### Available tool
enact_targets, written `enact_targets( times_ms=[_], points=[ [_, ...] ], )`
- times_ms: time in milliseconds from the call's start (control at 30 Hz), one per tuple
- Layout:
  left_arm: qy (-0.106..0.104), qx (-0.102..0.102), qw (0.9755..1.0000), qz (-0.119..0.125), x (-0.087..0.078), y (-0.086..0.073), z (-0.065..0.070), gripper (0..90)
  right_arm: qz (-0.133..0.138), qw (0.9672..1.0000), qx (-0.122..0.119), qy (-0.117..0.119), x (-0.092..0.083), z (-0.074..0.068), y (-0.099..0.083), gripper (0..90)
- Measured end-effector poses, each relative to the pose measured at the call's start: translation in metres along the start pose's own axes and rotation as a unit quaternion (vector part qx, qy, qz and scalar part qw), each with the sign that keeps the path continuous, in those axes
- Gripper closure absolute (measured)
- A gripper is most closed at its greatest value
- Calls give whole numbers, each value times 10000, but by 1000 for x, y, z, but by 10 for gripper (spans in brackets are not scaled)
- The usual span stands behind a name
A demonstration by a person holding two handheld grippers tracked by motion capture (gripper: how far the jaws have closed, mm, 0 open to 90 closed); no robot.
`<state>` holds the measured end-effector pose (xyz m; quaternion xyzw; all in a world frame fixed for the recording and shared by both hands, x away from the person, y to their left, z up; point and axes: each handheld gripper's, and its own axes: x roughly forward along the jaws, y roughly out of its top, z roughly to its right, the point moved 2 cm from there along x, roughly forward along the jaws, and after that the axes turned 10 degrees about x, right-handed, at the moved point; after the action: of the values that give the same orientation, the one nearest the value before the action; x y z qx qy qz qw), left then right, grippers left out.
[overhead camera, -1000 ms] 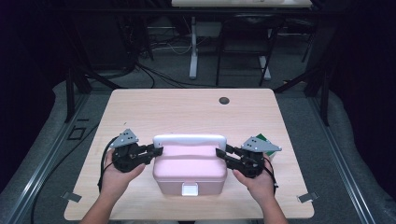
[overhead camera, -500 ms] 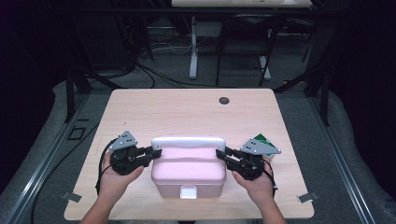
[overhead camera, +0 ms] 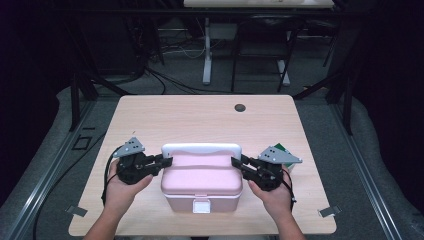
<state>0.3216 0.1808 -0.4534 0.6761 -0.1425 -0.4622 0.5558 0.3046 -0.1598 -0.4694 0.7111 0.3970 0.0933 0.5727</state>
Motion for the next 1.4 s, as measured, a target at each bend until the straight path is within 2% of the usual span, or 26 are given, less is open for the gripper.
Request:
enact_targets(
  times_ms=[67, 200, 367, 567, 733, 867, 1233, 1400],
  points=[
    [4, -52, 9999, 145, -7, 5, -1, 645, 1, 10000, 82, 21, 0, 0, 3, 743],
    [86, -17, 9997, 236, -25, 7, -2, 637, -9, 9999, 146, 39, 1, 2, 4, 743],
    [98, 17, 9999, 80, -44, -8, 4, 657, -5, 9998, 172, 43, 1, 1, 5, 743],
    [-82, 111, 9998, -141, -52, -25, 15, 745, -5, 9998, 181, 19, 1, 1, 8, 743],
    [-131, 117, 9994, -303, -48, -35, 21, 828, 16, 9996, 260, 51, 1, 2, 12, 743],
    [-293, 138, 9987, -405, -42, -39, 26, 894, 31, 9995, 305, 97, 2, 4, 16, 743],
    [-476, 294, 9972, -497, -21, -30, 40, 898, 93, 9993, 340, 127, 3, 5, 17, 742],
    [-541, 281, 9969, -504, -15, -28, 42, 899, 71, 9992, 356, 138, 3, 6, 18, 743]
  ],
)
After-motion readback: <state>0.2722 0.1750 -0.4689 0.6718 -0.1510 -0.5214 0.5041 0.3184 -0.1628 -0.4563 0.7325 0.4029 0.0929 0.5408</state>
